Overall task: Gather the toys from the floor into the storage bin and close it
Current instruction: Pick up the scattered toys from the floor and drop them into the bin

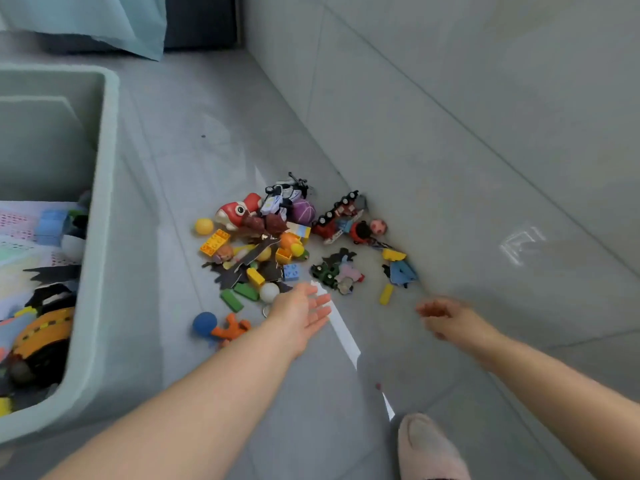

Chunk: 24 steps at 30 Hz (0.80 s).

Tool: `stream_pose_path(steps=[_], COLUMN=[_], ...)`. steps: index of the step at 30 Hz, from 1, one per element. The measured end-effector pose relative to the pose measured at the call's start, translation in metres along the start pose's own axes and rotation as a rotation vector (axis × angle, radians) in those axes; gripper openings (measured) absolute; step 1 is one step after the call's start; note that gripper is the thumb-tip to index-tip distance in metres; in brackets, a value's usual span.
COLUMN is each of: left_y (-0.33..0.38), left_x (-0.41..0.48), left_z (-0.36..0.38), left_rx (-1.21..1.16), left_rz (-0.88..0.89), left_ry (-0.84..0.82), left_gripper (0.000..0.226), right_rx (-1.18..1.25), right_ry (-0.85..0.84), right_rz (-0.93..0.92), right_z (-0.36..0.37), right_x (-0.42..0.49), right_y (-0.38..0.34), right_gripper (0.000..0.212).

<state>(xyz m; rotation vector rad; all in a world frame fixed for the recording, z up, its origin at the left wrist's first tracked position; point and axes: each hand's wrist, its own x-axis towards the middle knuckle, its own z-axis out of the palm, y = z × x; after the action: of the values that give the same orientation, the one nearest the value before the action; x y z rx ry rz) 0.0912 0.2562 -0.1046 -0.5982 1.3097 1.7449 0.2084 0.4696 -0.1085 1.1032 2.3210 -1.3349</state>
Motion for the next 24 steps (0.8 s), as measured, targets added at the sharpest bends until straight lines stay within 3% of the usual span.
stream_pose_path(steps=[3, 6, 10, 12, 14, 16, 18, 20, 22, 24], left_y=[-0.021, -0.043, -0.066, -0.069, -0.07, -0.072, -0.072, -0.072, -0.07, -0.068], left_x=[0.037, 0.058, 0.076, 0.083, 0.089, 0.094, 0.097, 0.099, 0.099, 0.097], left_z=[0.012, 0.018, 0.017, 0.017, 0.018, 0.019, 0.018, 0.013, 0.006, 0.001], left_rx=[-0.069, -0.243, -0.377, -0.376, -0.355, -0.369, -0.419, -0.447, -0.449, -0.451], left_rz=[-0.06, -0.096, -0.12, -0.115, -0.125, -0.147, -0.163, -0.145, -0.112, -0.078], left_ry=[0.066, 0.025, 0.018, 0.033, 0.041, 0.016, -0.015, -0.014, 0.002, 0.005], left_gripper=[0.032, 0.041, 0.044, 0.045, 0.046, 0.045, 0.042, 0.04, 0.039, 0.038], right_rx=[-0.399, -0.54, -0.62, -0.569, -0.366, -0.145, -0.091, -0.108, -0.214, -0.387], right_ry=[-0.052, -0.085, -0.029, -0.027, -0.073, -0.206, -0.327, -0.23, -0.033, 0.036], right_rz=[-0.124, -0.193, -0.237, -0.25, -0.288, -0.411, -0.544, -0.578, -0.457, -0.306], right_z=[0.013, 0.035, 0.054, 0.054, 0.058, 0.069, 0.08, 0.083, 0.082, 0.085], right_x=[0.052, 0.102, 0.136, 0.138, 0.126, 0.102, 0.086, 0.1, 0.133, 0.163], right_y=[0.029, 0.038, 0.045, 0.043, 0.033, 0.015, -0.001, -0.011, -0.014, -0.013], right_gripper=[0.041, 0.058, 0.046, 0.045, 0.052, 0.059, 0.062, 0.059, 0.058, 0.068])
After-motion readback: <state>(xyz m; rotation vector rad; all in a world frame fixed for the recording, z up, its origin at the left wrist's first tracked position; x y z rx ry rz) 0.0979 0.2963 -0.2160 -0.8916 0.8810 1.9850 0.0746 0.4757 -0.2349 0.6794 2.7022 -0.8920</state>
